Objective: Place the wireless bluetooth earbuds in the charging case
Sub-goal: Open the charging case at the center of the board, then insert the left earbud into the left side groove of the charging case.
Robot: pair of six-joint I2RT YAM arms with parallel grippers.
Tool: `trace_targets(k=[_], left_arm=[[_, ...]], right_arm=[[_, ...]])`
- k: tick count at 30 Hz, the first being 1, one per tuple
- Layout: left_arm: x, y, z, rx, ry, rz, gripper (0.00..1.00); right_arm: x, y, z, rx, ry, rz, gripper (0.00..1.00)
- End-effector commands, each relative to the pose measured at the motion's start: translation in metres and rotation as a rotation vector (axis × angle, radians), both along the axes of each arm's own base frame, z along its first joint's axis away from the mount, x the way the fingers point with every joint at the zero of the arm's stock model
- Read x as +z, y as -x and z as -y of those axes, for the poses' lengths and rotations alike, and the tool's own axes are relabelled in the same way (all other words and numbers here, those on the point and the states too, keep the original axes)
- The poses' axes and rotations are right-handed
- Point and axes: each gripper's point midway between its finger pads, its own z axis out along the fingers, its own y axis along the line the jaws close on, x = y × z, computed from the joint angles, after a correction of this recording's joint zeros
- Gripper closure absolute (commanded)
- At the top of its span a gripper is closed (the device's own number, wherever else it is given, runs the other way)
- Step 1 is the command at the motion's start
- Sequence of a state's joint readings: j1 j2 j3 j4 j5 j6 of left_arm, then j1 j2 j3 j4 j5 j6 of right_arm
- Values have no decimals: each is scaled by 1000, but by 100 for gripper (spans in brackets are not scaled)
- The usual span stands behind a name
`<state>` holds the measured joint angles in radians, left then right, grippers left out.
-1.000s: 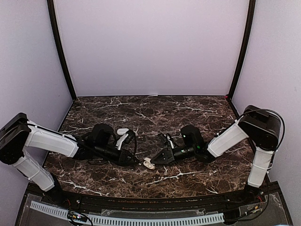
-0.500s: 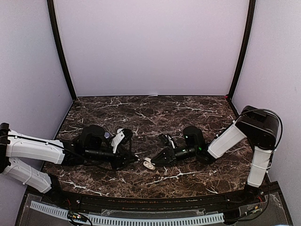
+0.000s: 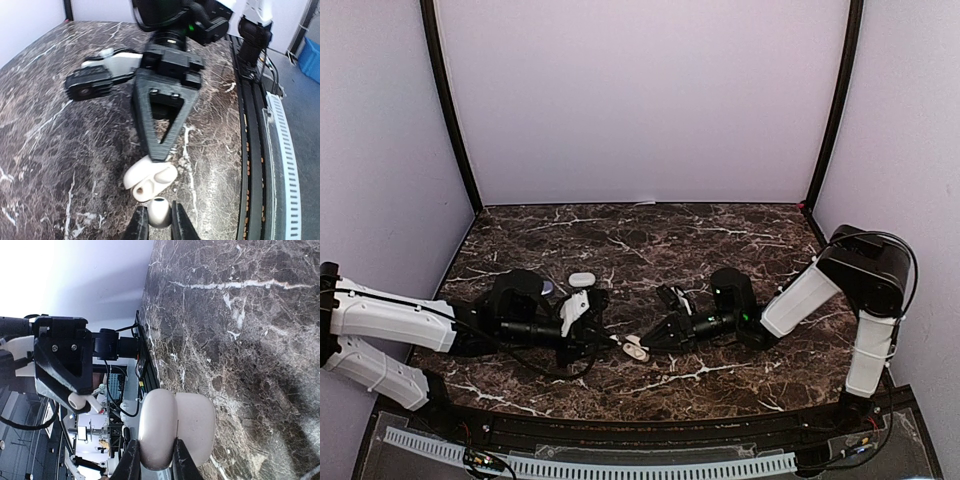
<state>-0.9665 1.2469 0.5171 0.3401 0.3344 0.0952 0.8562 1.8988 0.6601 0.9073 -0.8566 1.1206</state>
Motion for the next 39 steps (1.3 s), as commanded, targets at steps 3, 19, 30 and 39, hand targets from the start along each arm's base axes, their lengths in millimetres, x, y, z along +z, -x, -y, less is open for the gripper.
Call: trace_targets(k=[3,19,30,39], left_arm=[[2,14,10,-88,-29,149,87],[-18,4,15,-73,-183,289,87],[-16,3,21,-72,-165,324,87],[-16,3,21,-69,-163,332,87]], right_arm=[[8,1,1,15,-55,-3,88],[5,4,3,24,-42,-12,88],[7,4,3,26,-45,-12,88],[3,3,2,26,-37,-11,88]])
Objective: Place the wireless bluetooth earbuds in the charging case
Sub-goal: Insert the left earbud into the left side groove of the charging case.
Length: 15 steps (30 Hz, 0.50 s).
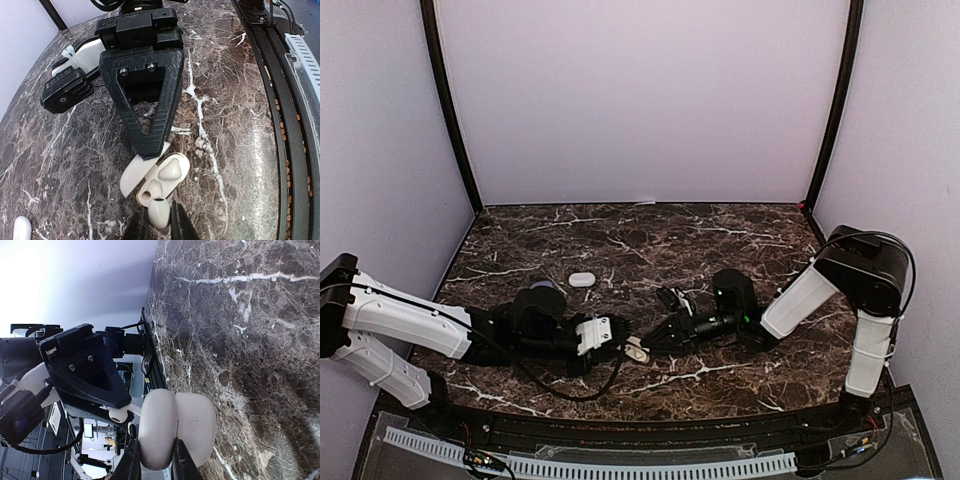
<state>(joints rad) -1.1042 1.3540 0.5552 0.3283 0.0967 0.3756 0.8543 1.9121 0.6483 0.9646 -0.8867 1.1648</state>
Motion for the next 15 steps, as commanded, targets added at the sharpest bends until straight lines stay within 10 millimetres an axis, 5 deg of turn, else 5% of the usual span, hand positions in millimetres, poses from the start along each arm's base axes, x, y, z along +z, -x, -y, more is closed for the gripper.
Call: trace_targets(k=[1,15], left_arm=[[13,-2,6,-8,37,33,87],[13,1,0,-4,52,34,87]], right_arm=[[1,-1,1,8,-15,16,88],[4,-5,-3,8,-15,26,88]])
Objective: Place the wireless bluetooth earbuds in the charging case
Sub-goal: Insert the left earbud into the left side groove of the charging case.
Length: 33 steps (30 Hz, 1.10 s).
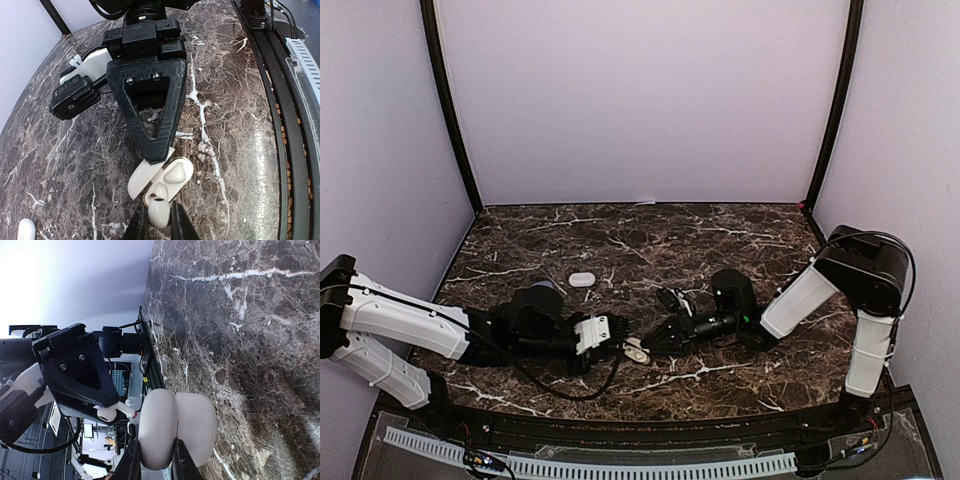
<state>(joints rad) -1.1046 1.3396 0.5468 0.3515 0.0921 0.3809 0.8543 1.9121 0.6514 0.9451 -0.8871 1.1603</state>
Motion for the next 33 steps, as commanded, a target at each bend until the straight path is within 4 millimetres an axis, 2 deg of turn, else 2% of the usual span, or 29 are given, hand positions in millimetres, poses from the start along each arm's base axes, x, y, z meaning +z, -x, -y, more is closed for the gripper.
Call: trace_targets(k=[1,9,33], left_arm=[[7,3,0,-11,29,19,87],[13,1,1,-21,39,57,87],[-8,-1,5,-56,-41,91,88]], right_arm=[[7,-6,-4,7,-29,32,88],[15,-5,-5,15,-31,44,88],[17,-1,0,13,-50,34,88]])
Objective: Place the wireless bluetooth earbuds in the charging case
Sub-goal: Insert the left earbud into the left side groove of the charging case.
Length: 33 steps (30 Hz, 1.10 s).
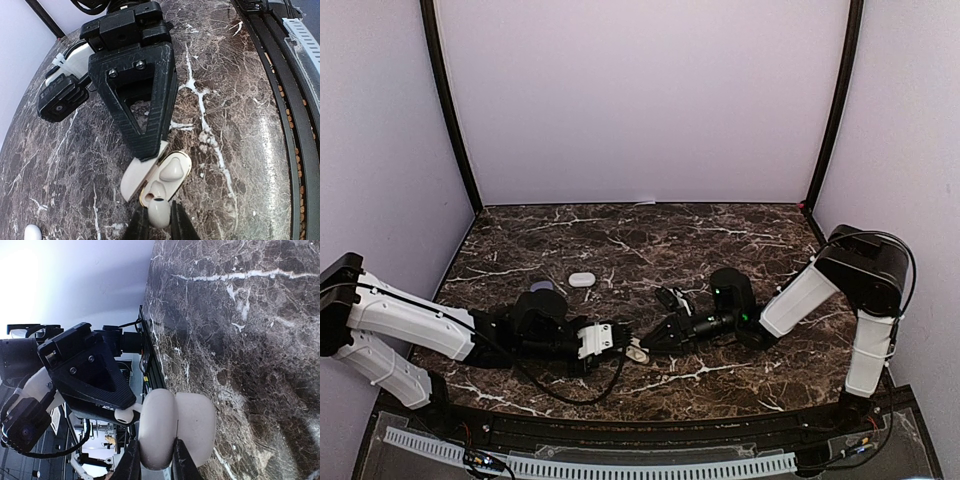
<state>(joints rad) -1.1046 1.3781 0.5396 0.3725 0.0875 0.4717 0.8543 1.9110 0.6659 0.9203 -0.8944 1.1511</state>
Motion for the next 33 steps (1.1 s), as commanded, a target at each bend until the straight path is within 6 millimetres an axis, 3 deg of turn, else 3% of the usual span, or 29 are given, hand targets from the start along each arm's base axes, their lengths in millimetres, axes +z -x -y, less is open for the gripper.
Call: trace_targets(k=[1,33], left_arm=[[4,-1,6,-13,6,28,88],[-1,-9,4,34,-19,82,88]], right_arm=[[17,-1,2,4,-55,34,88],[17,8,-1,17,-66,16,87]])
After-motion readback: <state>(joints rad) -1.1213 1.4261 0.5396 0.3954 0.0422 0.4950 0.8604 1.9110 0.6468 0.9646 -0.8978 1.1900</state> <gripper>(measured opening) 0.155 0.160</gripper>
